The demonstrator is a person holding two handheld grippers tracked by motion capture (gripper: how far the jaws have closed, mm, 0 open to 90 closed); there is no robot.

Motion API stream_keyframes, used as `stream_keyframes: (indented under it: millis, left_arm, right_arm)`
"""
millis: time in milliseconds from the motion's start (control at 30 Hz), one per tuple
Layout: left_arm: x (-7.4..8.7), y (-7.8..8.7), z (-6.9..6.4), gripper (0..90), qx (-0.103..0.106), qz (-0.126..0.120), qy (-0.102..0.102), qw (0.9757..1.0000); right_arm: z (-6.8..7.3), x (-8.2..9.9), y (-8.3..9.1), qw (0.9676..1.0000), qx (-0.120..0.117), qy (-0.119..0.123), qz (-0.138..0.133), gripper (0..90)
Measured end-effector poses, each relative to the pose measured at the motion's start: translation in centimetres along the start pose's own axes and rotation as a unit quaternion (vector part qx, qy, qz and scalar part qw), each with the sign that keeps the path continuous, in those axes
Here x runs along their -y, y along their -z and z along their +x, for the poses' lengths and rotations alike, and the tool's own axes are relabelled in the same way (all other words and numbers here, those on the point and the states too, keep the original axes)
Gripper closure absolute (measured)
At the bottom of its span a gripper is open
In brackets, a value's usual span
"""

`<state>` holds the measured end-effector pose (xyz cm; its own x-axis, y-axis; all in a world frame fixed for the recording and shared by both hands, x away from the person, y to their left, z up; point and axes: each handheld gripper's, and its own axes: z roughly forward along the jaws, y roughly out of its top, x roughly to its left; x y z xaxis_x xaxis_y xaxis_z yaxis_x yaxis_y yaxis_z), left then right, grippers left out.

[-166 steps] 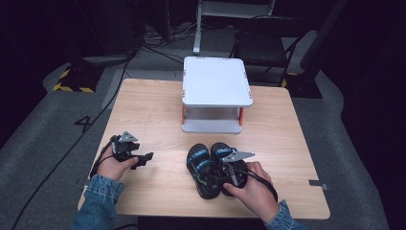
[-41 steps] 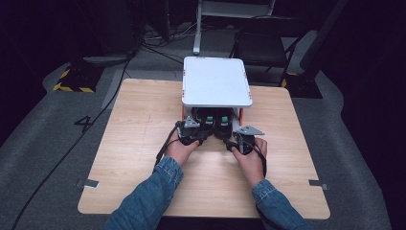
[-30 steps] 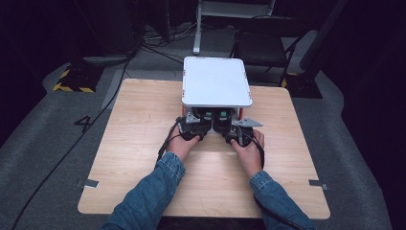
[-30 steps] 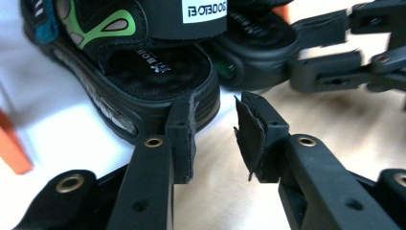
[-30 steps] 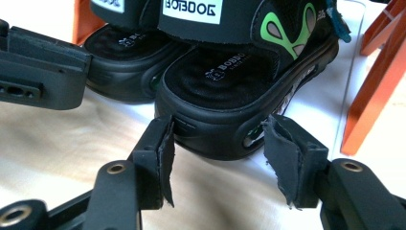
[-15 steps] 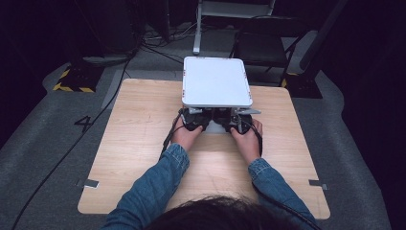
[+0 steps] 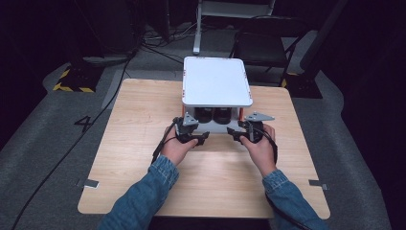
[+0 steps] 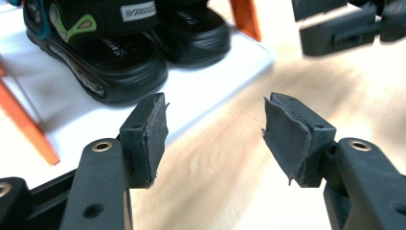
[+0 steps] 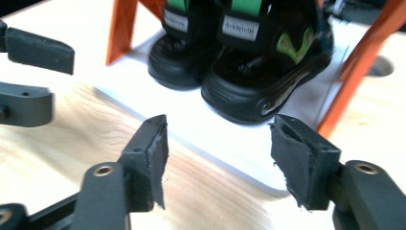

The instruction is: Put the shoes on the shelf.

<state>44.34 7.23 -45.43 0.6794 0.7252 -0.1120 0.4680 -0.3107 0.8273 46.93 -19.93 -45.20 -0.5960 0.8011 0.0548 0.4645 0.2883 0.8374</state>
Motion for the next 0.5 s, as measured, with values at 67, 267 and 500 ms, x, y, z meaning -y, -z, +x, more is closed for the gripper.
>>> stream_keyframes:
  millis: [67, 267, 500]
  left_arm:
    - [0.0, 1.4, -0.5, 39.0, 0.000, -0.001, -0.006, 1.0000]
    - [-0.3, 5.0, -1.5, 33.7, 0.005, -0.012, -0.014, 0.9998]
    - [1.0, 8.7, -0.7, 26.6, -0.019, 0.005, -0.037, 0.9991]
  right_arm:
    - [0.1, -0.1, 1.6, 0.9999, -0.001, 0.004, -0.013, 36.2]
    - [-0.4, -0.3, 5.5, 0.9995, -0.004, 0.003, -0.030, 30.1]
    - [-2.3, 0.3, 8.2, 0.9996, 0.010, -0.007, -0.026, 30.5]
